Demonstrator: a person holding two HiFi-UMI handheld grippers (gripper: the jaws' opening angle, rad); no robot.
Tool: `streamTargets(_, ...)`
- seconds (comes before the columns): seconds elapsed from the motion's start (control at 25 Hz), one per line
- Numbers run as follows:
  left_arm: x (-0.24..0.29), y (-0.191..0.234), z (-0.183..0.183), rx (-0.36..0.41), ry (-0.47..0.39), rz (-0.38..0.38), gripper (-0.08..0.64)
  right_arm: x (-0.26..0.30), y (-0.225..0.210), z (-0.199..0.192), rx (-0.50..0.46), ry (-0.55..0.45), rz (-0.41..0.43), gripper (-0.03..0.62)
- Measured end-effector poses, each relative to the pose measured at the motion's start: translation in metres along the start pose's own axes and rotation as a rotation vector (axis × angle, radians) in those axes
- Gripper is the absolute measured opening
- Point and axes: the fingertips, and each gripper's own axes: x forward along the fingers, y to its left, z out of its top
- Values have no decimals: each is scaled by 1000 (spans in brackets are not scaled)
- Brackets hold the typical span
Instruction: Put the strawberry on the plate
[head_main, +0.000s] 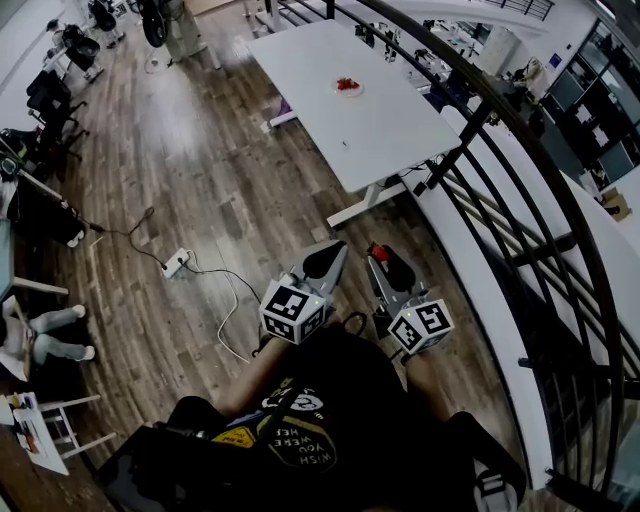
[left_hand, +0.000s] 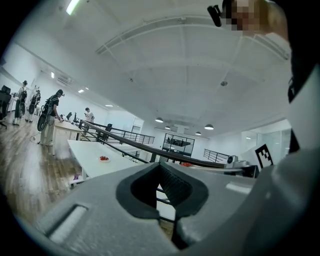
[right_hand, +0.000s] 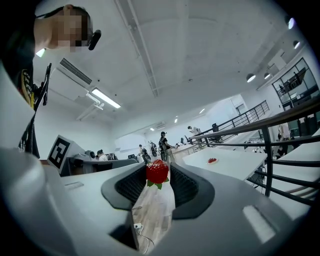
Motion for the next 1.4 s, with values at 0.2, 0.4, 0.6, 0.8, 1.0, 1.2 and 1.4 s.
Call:
streamTargets(0.2,22,26,9,-15,12,-17,2,31,-12,3,16,8,-11,152)
streamTargets(0.4,35,36,15,-7,18,-33,2,40,-26,4,29,19,-34,152)
streamTargets(0.6,48,75,35,-21,13,-55,2,84,-29,23,3,7,-53,152)
streamTargets(0.8,59,108,47,-20,0,-82,2,122,-26,25,-19,10,-62,152)
streamTargets(1.0,55,126,48,-36,9,-108,2,141,-18,20,-19,23,-74,152)
streamTargets(1.2,50,145,41,-60,26,-105,2,157,-18,9,4,49,-81,152)
streamTargets(1.4,59,156,38,-87,31,-83,2,171,-25,8,9,74,-55,152)
